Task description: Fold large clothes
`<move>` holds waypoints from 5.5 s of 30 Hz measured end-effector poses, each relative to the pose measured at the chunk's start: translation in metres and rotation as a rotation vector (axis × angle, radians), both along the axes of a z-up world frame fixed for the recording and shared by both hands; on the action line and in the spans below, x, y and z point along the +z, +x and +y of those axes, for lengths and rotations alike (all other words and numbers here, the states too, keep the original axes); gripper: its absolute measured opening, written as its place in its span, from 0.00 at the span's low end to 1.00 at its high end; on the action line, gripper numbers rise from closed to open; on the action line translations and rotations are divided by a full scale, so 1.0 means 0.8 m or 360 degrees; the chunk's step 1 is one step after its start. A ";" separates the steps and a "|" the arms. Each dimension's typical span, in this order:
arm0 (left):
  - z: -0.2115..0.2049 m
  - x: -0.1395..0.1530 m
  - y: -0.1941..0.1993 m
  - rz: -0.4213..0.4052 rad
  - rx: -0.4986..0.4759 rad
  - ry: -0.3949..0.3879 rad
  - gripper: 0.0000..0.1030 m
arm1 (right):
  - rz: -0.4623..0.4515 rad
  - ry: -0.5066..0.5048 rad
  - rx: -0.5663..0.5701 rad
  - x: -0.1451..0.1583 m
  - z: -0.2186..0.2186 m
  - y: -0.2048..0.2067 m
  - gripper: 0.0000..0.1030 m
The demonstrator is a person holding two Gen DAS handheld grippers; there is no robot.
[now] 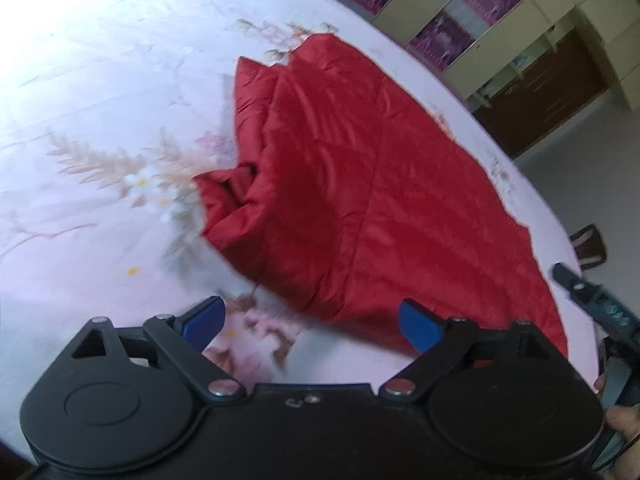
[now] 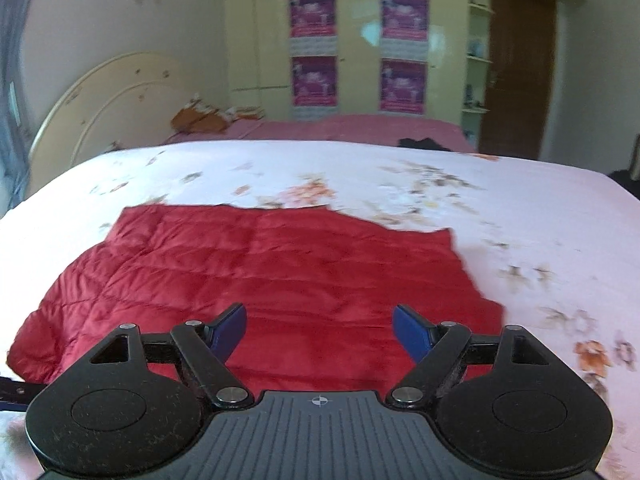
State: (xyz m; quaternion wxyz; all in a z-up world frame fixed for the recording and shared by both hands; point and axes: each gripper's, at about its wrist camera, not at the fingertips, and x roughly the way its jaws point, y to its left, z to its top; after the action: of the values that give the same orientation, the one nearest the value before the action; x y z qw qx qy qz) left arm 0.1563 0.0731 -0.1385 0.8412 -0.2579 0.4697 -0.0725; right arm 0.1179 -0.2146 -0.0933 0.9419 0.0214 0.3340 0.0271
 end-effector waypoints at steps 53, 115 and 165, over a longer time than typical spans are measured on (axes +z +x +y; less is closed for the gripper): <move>-0.090 0.111 0.006 -0.0612 -0.0062 0.0252 0.17 | 0.0351 0.0066 0.0440 -0.100 0.050 0.054 0.26; -0.215 0.073 0.028 -0.0610 -0.0562 0.0510 0.70 | 0.0232 0.0573 -0.0306 0.007 -0.146 -0.047 0.86; -0.330 0.042 0.144 -0.0557 -0.0661 0.0597 0.43 | 0.0141 0.0285 -0.0213 -0.004 -0.206 0.109 0.46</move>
State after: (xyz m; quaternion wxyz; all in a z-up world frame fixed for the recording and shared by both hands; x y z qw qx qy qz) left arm 0.2716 -0.1909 -0.1049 0.9093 0.0192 0.3657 -0.1978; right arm 0.2051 -0.3795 -0.0962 0.9203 0.1289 0.3693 -0.0069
